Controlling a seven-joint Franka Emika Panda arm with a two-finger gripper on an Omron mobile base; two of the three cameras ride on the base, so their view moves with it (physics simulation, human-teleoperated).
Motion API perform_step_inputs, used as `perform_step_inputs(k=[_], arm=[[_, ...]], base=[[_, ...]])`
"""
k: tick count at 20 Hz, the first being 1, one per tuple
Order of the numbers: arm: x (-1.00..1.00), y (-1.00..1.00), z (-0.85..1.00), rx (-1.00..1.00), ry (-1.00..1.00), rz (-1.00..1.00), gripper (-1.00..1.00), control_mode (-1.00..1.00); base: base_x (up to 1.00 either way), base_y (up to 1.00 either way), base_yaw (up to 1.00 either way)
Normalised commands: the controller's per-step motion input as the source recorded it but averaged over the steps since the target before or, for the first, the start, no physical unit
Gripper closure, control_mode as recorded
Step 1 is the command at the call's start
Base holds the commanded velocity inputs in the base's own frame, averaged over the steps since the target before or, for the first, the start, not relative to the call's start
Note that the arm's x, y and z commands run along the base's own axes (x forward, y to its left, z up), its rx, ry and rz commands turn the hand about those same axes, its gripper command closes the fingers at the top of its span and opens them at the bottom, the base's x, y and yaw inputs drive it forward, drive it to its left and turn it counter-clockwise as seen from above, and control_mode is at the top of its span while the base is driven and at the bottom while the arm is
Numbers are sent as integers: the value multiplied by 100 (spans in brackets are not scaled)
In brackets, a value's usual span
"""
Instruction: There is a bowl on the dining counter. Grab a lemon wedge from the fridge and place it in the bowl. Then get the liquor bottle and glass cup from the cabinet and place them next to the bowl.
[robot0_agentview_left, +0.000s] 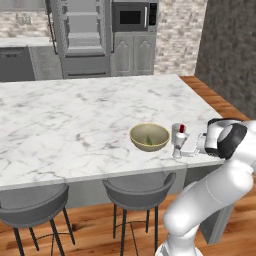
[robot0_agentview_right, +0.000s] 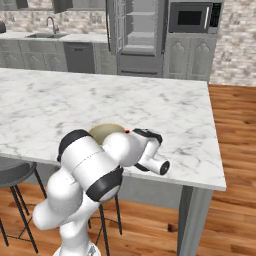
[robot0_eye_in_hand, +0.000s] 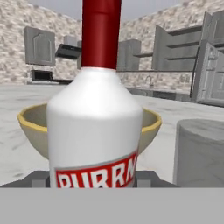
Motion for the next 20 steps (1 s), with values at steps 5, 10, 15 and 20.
perform_step_inputs(k=[5,10,15,20], arm=[[0,0,-27,0,0,0,-100,-100],[0,0,-15,0,0,0,-100,-100],[-3,0,0,2,0,0,-100,-100],[-14,0,1,3,0,0,-100,-100]], base=[[0,0,0],[0,0,0],[0,0,0],[0,0,0]])
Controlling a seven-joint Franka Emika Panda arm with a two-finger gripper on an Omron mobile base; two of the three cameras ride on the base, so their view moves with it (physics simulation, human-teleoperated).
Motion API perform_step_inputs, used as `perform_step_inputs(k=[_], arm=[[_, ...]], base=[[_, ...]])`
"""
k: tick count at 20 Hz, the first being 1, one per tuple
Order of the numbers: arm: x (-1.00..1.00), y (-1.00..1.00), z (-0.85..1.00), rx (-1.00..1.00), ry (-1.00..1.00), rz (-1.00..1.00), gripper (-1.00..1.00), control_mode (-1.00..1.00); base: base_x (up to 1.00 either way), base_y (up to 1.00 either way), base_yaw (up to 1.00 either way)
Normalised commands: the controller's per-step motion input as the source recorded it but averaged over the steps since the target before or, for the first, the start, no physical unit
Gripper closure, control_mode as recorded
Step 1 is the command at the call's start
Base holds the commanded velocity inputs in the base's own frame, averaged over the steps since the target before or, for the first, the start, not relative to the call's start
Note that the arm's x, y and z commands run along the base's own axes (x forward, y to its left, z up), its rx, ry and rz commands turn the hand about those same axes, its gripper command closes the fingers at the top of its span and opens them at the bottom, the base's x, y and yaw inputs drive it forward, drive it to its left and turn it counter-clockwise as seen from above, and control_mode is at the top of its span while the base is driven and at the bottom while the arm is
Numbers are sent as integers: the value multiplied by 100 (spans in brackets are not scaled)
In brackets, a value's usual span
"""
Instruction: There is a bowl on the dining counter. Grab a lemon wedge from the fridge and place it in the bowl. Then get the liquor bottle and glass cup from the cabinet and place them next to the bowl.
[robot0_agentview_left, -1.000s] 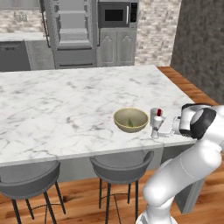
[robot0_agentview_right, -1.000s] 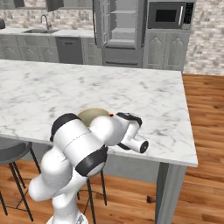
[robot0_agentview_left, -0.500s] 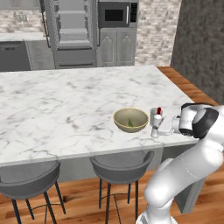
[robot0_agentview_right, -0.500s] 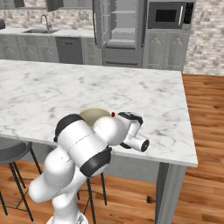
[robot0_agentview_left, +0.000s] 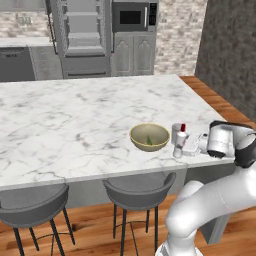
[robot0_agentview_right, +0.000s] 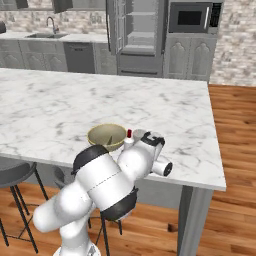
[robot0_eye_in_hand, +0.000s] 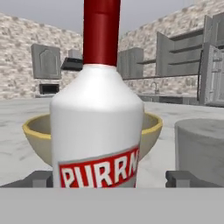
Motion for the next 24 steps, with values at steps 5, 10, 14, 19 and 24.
perform_step_inputs(k=[5,10,14,19,24], arm=[[-20,2,7,2,0,0,-100,-100],[-22,4,12,1,0,0,-100,-100],[-33,0,24,2,0,0,-100,-100],[-49,0,47,3,0,0,-100,-100],[-57,0,84,2,-5,0,-100,-100]], base=[[0,0,0],[0,0,0],[0,0,0],[0,0,0],[0,0,0]])
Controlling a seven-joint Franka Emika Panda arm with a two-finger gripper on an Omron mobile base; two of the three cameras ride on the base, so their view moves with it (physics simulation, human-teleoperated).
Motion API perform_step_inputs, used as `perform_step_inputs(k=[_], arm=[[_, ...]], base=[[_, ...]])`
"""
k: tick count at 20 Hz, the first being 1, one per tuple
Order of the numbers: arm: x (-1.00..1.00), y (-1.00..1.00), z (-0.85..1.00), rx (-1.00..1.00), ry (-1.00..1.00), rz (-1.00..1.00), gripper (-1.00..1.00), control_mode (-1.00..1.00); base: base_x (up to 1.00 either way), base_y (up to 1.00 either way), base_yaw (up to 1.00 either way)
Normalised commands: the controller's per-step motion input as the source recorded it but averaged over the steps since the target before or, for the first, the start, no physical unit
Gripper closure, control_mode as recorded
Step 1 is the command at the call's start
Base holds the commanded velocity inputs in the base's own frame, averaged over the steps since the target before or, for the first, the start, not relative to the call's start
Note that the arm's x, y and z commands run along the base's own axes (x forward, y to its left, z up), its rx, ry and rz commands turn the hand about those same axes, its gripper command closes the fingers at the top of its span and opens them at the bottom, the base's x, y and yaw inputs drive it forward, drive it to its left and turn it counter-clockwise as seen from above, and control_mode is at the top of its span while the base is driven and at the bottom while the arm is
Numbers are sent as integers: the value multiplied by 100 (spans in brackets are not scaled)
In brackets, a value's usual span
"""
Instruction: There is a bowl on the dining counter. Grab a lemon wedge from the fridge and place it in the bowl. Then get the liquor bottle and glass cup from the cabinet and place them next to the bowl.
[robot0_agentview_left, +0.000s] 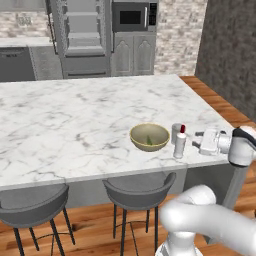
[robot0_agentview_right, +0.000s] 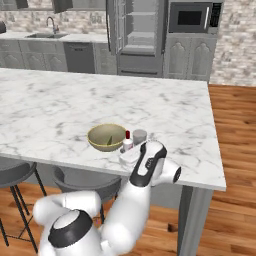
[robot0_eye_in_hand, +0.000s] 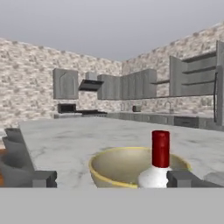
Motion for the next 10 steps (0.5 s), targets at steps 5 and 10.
perform_step_inputs(k=[5,10], arm=[[-52,5,100,0,-9,0,-100,-100],[-62,44,100,-6,-4,0,-100,-100]], base=[[0,0,0],[0,0,0]])
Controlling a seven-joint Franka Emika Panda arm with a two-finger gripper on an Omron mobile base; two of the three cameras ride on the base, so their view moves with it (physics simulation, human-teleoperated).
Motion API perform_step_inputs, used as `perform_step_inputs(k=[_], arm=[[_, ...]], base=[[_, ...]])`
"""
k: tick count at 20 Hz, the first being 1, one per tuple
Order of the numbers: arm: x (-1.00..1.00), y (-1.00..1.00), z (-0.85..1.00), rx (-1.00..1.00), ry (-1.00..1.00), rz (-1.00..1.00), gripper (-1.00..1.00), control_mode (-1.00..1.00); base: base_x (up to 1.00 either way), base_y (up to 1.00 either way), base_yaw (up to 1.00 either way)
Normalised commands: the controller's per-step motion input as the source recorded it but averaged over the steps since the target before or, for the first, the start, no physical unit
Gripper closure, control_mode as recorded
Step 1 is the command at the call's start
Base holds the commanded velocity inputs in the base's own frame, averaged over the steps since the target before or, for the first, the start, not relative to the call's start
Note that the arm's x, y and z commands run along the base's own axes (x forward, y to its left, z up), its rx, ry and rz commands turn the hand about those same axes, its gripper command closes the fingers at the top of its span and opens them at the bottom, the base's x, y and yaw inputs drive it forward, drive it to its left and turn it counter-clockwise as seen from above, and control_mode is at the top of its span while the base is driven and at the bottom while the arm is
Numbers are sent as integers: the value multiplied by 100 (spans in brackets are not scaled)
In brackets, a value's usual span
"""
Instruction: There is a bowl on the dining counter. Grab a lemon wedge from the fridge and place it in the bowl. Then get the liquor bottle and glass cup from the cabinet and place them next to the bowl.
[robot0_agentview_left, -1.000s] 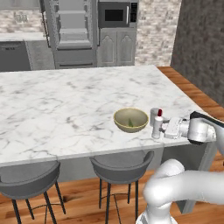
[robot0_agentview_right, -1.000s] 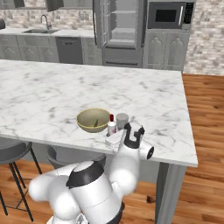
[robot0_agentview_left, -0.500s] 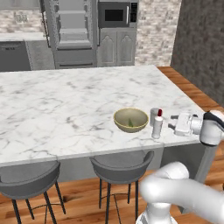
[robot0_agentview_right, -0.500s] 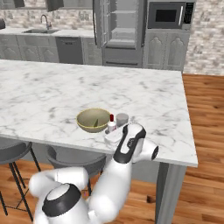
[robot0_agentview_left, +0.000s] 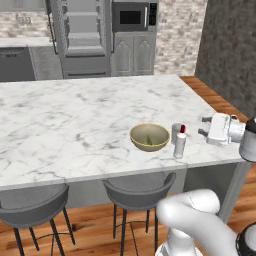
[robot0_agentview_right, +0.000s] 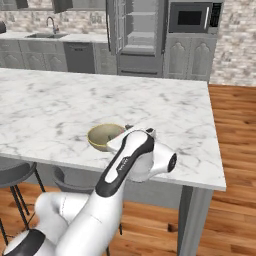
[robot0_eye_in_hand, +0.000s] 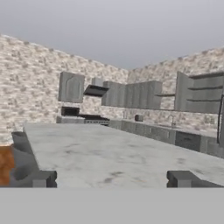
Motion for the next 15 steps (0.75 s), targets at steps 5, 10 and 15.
perform_step_inputs(k=[5,10,15], arm=[[-83,94,100,-19,0,0,-100,-100],[-73,100,91,-23,1,0,-100,-100],[-74,100,72,-31,0,0,-100,-100]], base=[[0,0,0],[0,0,0],[0,0,0]])
